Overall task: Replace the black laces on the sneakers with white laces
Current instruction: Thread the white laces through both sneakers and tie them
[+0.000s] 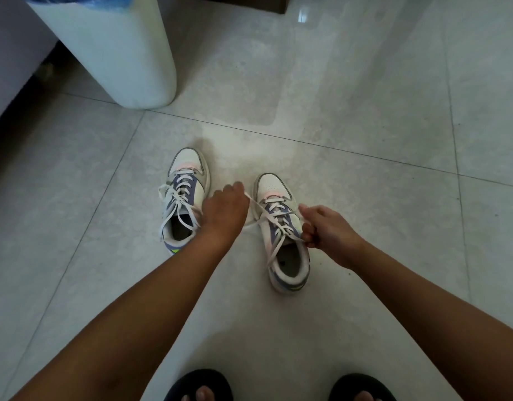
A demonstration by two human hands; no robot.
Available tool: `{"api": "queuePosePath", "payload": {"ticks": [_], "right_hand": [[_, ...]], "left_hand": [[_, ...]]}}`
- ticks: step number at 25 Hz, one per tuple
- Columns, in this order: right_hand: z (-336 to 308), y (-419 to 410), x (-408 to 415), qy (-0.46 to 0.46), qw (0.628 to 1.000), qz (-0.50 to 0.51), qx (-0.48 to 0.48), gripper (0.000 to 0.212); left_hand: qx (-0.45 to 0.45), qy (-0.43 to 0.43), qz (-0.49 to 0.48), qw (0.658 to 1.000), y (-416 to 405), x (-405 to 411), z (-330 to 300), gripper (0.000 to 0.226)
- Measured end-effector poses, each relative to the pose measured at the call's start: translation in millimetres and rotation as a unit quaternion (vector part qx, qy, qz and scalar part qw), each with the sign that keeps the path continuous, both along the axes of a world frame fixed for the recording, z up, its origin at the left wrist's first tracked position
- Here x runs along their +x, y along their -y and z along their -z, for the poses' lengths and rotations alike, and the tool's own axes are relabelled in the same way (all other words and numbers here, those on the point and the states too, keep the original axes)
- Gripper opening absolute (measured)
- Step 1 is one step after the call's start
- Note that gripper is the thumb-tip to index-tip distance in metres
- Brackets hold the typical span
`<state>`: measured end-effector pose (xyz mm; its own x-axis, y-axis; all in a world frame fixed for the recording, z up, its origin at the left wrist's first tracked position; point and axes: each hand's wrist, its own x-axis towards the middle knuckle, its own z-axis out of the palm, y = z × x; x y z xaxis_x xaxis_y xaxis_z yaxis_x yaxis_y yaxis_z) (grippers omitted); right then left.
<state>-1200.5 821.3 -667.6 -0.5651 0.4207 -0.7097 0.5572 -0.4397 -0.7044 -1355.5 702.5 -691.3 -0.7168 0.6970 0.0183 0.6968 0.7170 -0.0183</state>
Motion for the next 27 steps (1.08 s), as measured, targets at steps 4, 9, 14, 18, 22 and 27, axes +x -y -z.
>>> {"api": "queuePosePath", "payload": {"ticks": [4, 9, 14, 18, 22, 27], "right_hand": [[-6.5, 7.3, -12.9, 0.019, 0.941, -0.239, 0.238, 0.024], [-10.7, 17.8, -16.5, -0.01, 0.96, -0.193, 0.2, 0.031], [-15.0, 9.6, -15.9, 0.012, 0.999, -0.034, 0.041, 0.028], [-10.2, -0.7, -14.5, 0.023, 0.991, 0.022, -0.131, 0.014], [-10.6, -2.7, -17.6, 0.031, 0.99, 0.003, -0.139, 0.02], [-27.8, -5.0, -18.9, 0.002, 0.989, -0.148, 0.0, 0.028]], "left_hand": [[0.361, 0.388, -0.007, 0.848, -20.0, 5.2, -44.8, 0.017], [0.245, 0.568, 0.056, 0.784, -28.8, 21.1, -53.4, 0.024], [0.106, 0.475, 0.029, 0.873, 4.6, 6.2, -36.5, 0.018], [0.066, 0.608, 0.06, 0.789, 35.3, 4.0, -60.4, 0.013], [0.073, 0.624, 0.065, 0.775, 29.4, 11.8, -55.9, 0.01], [0.202, 0.627, 0.002, 0.752, -6.3, 25.4, -25.0, 0.033]]}}
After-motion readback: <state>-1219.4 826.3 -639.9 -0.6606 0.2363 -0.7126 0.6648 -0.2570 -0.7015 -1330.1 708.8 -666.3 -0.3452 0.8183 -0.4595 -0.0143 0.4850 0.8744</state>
